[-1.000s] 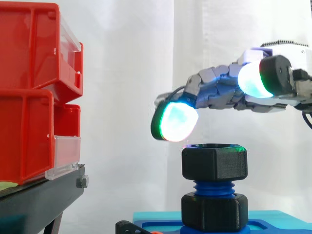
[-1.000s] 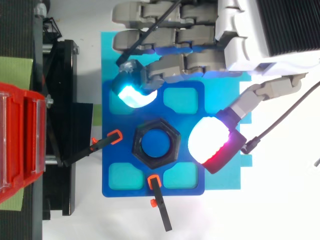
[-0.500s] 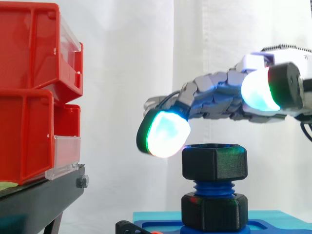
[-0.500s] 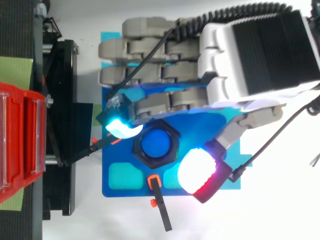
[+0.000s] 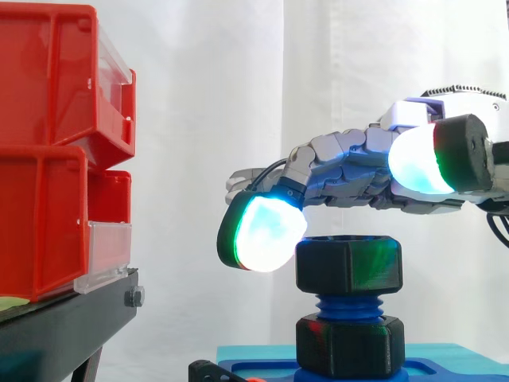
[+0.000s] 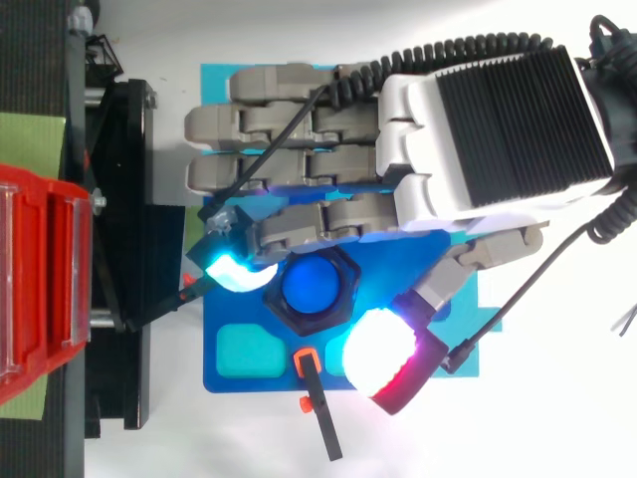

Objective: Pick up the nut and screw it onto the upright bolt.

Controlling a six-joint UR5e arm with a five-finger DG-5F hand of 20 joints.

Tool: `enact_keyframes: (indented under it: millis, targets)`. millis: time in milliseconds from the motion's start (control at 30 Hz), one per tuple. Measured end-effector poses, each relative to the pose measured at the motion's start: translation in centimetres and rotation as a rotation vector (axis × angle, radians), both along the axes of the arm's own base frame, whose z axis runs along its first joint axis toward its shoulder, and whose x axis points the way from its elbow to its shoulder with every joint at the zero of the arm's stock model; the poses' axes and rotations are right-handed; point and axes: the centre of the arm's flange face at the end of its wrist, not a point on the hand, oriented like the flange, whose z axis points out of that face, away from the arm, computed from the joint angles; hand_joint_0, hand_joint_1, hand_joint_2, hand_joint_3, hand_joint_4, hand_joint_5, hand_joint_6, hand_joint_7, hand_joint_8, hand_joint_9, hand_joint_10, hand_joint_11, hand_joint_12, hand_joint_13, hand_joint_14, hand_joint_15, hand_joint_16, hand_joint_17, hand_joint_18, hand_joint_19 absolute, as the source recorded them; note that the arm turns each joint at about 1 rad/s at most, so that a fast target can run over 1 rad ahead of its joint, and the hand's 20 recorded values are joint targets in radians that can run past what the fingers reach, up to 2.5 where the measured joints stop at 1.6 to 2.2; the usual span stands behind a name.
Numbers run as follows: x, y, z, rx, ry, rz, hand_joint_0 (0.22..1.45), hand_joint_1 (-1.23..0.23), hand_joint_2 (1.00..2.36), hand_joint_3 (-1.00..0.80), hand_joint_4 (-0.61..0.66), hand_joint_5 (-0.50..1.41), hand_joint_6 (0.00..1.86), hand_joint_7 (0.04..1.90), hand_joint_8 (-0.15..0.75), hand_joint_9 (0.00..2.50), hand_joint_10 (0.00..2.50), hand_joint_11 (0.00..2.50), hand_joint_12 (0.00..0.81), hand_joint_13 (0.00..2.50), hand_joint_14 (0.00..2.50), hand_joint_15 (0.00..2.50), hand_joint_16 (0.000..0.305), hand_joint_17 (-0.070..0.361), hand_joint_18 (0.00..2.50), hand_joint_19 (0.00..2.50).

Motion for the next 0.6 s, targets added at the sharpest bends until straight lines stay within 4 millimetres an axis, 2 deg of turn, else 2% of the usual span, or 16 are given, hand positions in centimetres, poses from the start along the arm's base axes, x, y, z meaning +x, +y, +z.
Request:
enact_keyframes:
  millis: [300,467,600]
  targets:
    - [-0.1,-0.8,0.0,-0.040,-0.014,-0.021,0.51,-0.25,1.00,-0.50,0.29,-0.11,0.50,1.09,0.243,0.42,0.00,0.00,0.286,0.22,0.00,0.00,0.032,0.073,0.00,0.00]
    - [-0.2,-1.8,0.0,-0.048,-0.016,-0.035,0.52,-0.25,1.00,-0.50,0.28,-0.06,0.50,1.29,0.249,0.50,0.00,0.00,0.269,0.28,0.00,0.00,0.030,0.067,0.00,0.00]
    - [-0.4,-2.7,0.0,-0.054,-0.013,-0.046,0.52,-0.26,1.00,-0.50,0.26,-0.03,0.51,1.35,0.251,0.55,0.00,0.00,0.262,0.32,0.00,0.00,0.029,0.064,0.00,0.00]
